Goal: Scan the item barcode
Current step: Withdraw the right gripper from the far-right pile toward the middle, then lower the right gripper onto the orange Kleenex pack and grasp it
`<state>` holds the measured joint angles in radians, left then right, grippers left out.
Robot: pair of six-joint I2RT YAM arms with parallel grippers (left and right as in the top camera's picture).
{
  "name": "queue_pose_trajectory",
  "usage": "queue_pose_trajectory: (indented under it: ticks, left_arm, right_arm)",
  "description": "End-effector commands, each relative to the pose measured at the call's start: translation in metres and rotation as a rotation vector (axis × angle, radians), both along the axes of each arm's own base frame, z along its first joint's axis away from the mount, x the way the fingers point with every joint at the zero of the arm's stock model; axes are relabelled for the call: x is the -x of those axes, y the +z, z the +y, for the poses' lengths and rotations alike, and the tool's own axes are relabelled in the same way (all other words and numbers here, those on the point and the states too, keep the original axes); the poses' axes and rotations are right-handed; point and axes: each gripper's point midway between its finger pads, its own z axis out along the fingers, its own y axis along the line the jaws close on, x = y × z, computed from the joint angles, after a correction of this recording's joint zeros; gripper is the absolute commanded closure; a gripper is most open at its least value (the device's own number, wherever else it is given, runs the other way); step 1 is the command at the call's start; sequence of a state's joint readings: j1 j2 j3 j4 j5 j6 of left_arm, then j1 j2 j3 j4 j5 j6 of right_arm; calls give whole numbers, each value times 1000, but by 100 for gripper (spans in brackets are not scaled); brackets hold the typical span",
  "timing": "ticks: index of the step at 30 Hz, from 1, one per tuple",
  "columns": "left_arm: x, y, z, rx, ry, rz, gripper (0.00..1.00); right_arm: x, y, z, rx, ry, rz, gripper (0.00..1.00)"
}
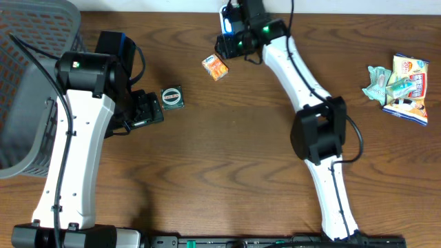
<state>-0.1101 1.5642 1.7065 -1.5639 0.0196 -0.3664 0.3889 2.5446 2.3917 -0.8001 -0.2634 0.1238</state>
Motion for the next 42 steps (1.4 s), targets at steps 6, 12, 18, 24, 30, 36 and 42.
queue_pose_trajectory:
  ticks: [6,12,18,24,30,36,42]
  left_arm:
    - [0,-1,3,-14,5,6,2]
    - [0,-1,3,-13,5,5,2]
    - [0,-1,3,-14,5,6,2]
    - [0,-1,3,-14,5,6,2]
    - [0,-1,3,-14,5,6,3]
    - [0,-1,3,-14,5,6,2]
    - [0,-1,3,-14,5,6,2]
  right_arm:
    - [16,-70,13,27,8,130,51]
    - [29,-77,6,57,6,193,85]
    - [64,-71,-29,206,-40,324,96]
    - [111,-37,-61,328,-57,457,64]
    - [118,-23,-66,333,-60,471,44]
    - [103,-22,-47,233,-2,414,39]
    - [97,-31,-40,195,-12,404,40]
